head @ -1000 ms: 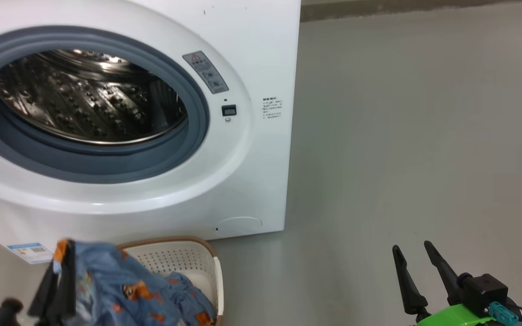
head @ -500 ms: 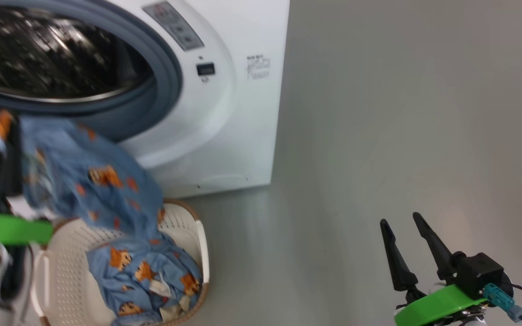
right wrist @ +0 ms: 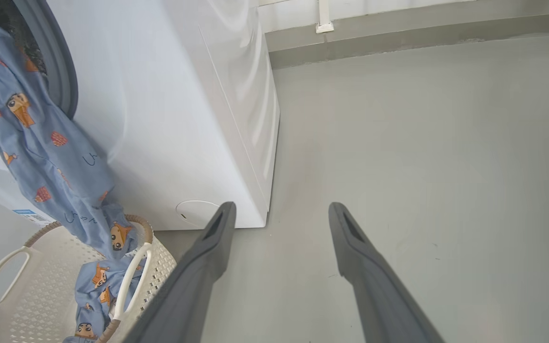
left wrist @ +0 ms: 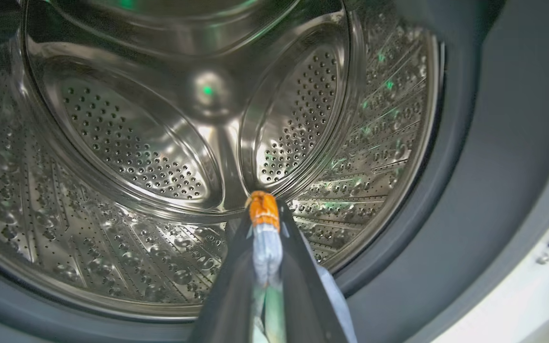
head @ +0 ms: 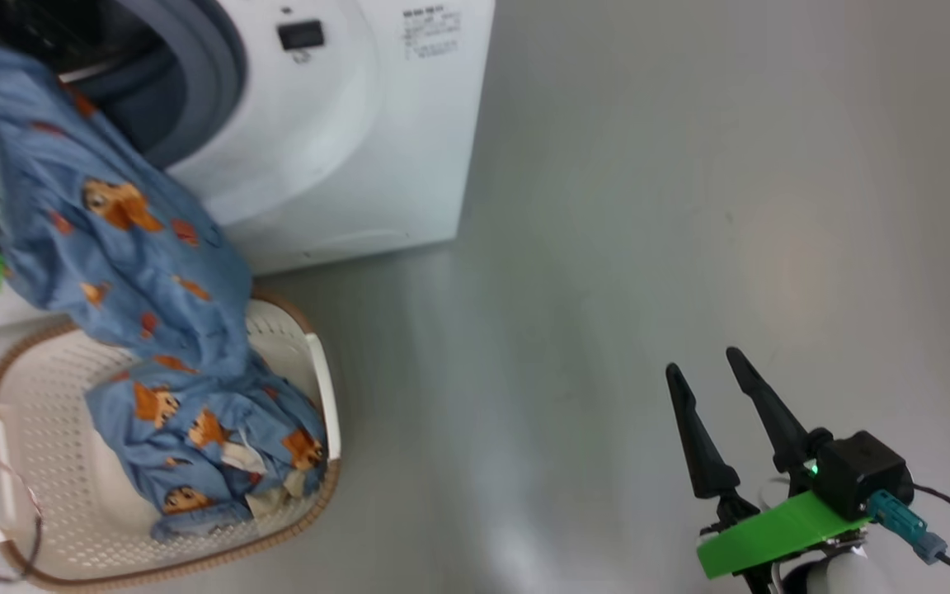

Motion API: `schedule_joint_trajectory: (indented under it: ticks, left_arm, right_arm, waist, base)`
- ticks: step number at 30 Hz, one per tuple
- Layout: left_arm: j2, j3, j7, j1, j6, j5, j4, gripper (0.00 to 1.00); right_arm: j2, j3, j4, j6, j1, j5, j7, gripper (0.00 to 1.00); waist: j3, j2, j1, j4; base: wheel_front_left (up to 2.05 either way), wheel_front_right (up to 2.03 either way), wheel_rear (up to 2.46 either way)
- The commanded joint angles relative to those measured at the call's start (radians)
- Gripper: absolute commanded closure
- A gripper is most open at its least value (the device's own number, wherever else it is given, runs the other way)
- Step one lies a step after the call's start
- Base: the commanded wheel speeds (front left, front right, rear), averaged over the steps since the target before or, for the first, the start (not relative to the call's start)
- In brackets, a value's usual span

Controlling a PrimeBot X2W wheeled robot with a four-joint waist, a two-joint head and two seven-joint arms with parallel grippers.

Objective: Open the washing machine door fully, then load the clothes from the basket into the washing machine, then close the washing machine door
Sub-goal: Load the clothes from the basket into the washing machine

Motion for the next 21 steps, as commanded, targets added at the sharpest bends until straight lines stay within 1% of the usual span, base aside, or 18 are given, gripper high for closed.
schedule_joint_trajectory:
  ticks: [1,9,15,21]
  left_arm:
    - [0.062,0.03,-0.005,-0.038,-0.002,-0.009,-0.006,1.0]
    - [0.107,-0.04,0.024,-0.216,-0.002,-0.099,0.137,1.0]
    - [0.131,-0.088,0.056,-0.325,-0.002,-0.12,0.188,1.0]
    - [0.161,-0.12,0.129,-0.398,-0.002,-0.162,0.218,1.0]
  right_arm:
    - [-0.003,0.03,-0.026,0.006,-0.009,0.007,-0.006,0.0]
    - [-0.003,0.071,-0.031,0.006,-0.012,0.019,-0.006,0.0]
    - [-0.003,0.097,-0.037,0.006,-0.002,0.026,-0.006,0.0]
    - [-0.003,0.115,-0.046,0.006,0.011,0.035,-0.006,0.0]
  waist:
    - [0.063,-0.0001,0.0,-0.03]
    - [0.13,-0.0001,0.0,-0.063]
    - [0.162,-0.0001,0.0,-0.087]
    - [0.206,-0.0001,0.0,-0.101]
  base:
    - [0.0,0.0,0.0]
    - [0.0,0.0,0.0]
    - [0.0,0.0,0.0]
    - [0.0,0.0,0.0]
